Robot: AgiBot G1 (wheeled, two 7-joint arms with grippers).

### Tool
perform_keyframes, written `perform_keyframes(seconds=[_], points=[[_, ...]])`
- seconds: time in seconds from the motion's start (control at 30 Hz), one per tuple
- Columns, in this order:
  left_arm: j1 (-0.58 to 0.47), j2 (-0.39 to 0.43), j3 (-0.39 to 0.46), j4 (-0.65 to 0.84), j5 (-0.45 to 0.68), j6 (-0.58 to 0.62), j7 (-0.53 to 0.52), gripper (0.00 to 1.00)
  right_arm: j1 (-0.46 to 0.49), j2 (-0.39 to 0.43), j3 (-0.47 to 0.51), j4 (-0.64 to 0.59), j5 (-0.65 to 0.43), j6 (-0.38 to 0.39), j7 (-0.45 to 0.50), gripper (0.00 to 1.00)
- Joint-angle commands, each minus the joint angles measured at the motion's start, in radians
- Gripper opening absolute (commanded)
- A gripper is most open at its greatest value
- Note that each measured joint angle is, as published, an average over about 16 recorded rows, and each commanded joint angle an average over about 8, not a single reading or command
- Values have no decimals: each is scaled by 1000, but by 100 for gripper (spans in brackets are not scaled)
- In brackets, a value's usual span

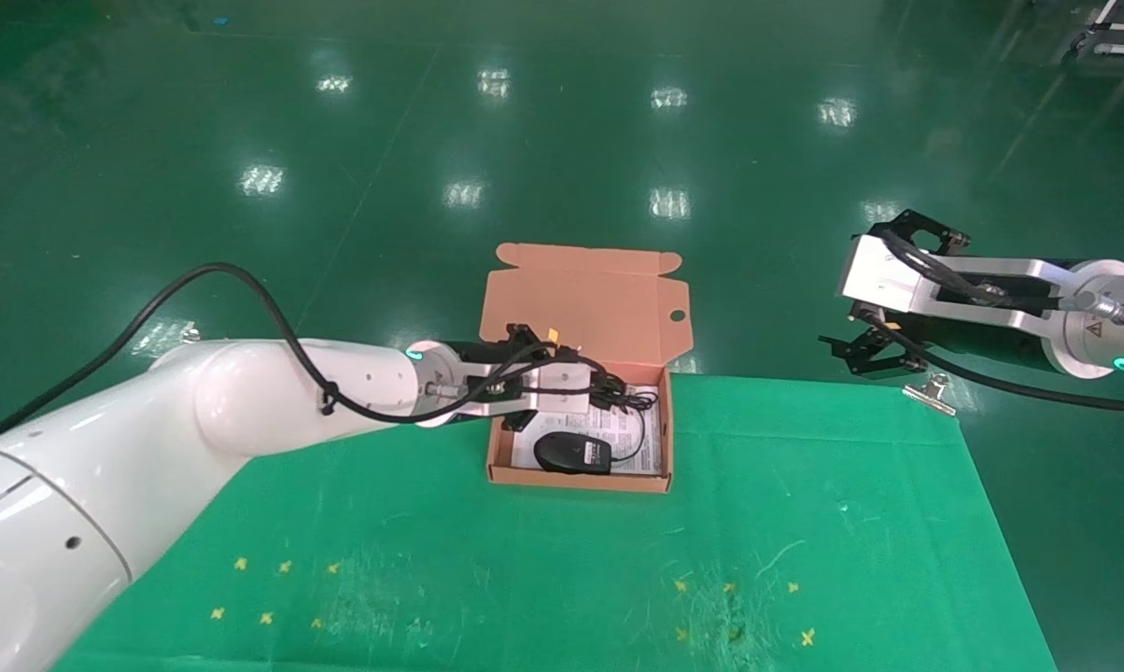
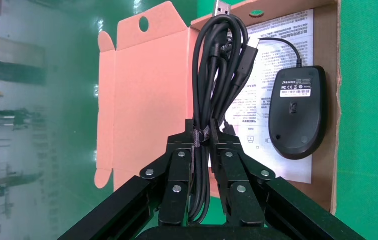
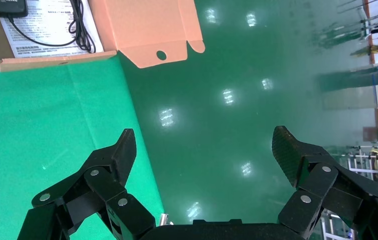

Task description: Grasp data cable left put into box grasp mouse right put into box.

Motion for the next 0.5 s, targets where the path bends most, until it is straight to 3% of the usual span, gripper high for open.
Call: perform_keyframes(seconds=[0.03, 0.5], points=[[0, 2, -4, 3, 3, 2, 1, 100, 0, -2, 0, -4, 4, 0, -3, 100], [-42, -39, -18, -47, 2, -17, -27, 100, 43, 1, 23, -1, -4, 11, -25, 100]])
